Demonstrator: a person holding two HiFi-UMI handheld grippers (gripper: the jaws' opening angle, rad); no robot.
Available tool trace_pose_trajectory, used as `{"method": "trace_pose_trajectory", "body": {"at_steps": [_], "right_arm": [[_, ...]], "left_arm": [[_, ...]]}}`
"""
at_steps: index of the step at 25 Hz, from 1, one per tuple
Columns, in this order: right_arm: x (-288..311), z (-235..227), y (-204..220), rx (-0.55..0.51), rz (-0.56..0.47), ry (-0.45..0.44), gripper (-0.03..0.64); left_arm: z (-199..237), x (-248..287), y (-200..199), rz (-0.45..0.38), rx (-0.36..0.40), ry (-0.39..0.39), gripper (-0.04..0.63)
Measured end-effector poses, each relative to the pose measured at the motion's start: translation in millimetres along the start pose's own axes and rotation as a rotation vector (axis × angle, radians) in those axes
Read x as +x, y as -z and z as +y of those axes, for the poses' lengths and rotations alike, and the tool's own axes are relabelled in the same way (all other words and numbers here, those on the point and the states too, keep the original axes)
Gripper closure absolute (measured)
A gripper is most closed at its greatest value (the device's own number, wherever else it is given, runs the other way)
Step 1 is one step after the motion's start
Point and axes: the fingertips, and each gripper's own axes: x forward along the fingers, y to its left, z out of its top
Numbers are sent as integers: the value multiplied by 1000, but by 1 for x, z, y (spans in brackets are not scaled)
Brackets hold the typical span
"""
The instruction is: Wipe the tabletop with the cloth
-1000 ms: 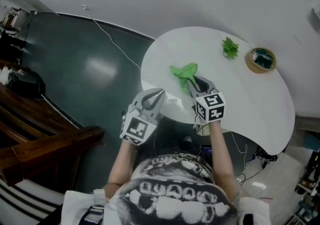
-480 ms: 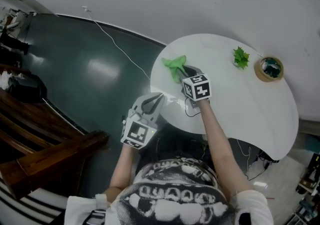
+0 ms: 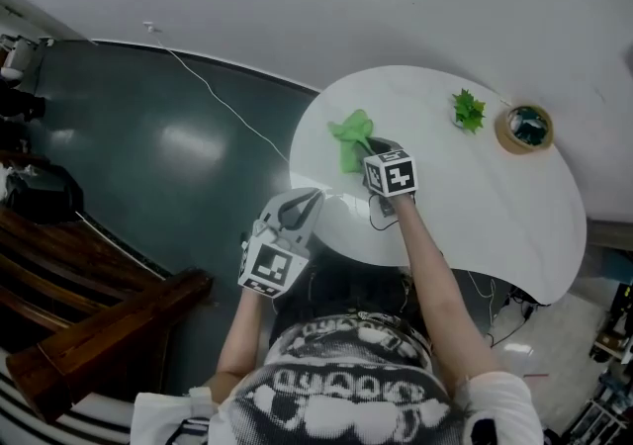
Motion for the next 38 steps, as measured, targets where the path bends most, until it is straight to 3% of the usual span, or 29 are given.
{"method": "trace_pose_trajectory", "body": {"at_steps": [10, 19, 30, 38], "right_arm": [[-44, -82, 35, 95, 23, 140, 538], [-95, -146, 65, 134, 20, 192, 538], [-179, -260, 121, 207, -3, 237, 538], [-265, -371, 186, 288, -22, 304, 538]], "left_arm": [[-30, 51, -37, -53, 53, 133, 586], [-88, 88, -73, -83, 70, 198, 586], [-192, 157, -117, -75, 77, 258, 586], [-293, 223, -157, -91, 97, 321, 586]]}}
